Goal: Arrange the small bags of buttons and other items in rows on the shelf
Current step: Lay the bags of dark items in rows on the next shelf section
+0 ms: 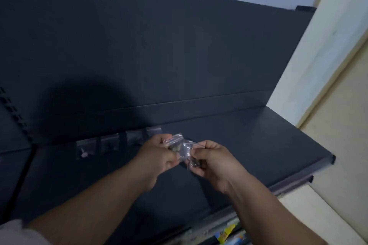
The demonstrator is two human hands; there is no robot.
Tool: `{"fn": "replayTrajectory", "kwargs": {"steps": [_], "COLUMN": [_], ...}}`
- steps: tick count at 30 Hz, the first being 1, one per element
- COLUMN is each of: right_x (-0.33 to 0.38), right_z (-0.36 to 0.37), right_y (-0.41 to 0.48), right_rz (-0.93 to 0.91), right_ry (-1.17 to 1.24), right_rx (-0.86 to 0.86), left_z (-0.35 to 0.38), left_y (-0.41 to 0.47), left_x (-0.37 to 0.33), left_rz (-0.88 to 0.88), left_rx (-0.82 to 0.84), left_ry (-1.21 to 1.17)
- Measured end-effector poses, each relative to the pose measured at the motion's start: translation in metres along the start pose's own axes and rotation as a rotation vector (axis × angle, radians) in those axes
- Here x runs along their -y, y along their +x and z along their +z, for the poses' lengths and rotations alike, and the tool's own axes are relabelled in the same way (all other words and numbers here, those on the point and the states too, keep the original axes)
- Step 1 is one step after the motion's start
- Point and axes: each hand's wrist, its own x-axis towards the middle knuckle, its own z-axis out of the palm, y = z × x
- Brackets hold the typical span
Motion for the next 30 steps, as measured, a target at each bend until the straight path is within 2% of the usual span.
{"fn": "replayTrajectory", "kwargs": {"steps": [5,8,14,18,22,26,28,30], "right_x": [0.018,0.025,0.035,0.033,0.033,0.035,0.034,0.031], "right_z": [-0.022,-0.036,-0.062,-0.071,-0.076,-0.085,-0.091,-0.094], "right_y": [0.054,0.080,0.126,0.147,0.164,0.177,0.176,0.172], "right_rz": [0.084,0.103,-0.030,-0.087,-0.129,-0.346,-0.551,-0.749], "right_ry": [-0.144,-0.248,-0.433,-0.510,-0.632,-0.979,-1.125,-1.196], "right_rx": [0.101,0.095,-0.015,0.000,0.030,0.041,0.021,0.074], "left_z": [0.017,0.025,0.041,0.048,0.052,0.055,0.054,0.053], "left_y": [0.037,0.057,0.094,0.111,0.113,0.108,0.108,0.108], "left_x": [0.001,0.002,0.005,0.008,0.010,0.013,0.020,0.027], "left_rz": [0.095,0.124,0.094,0.105,0.179,0.309,0.440,0.508], "left_rx": [-0.169,-0.239,-0.331,-0.356,-0.413,-0.499,-0.523,-0.477], "left_ry": [0.164,0.316,0.622,0.748,1.015,1.268,1.389,1.480]}}
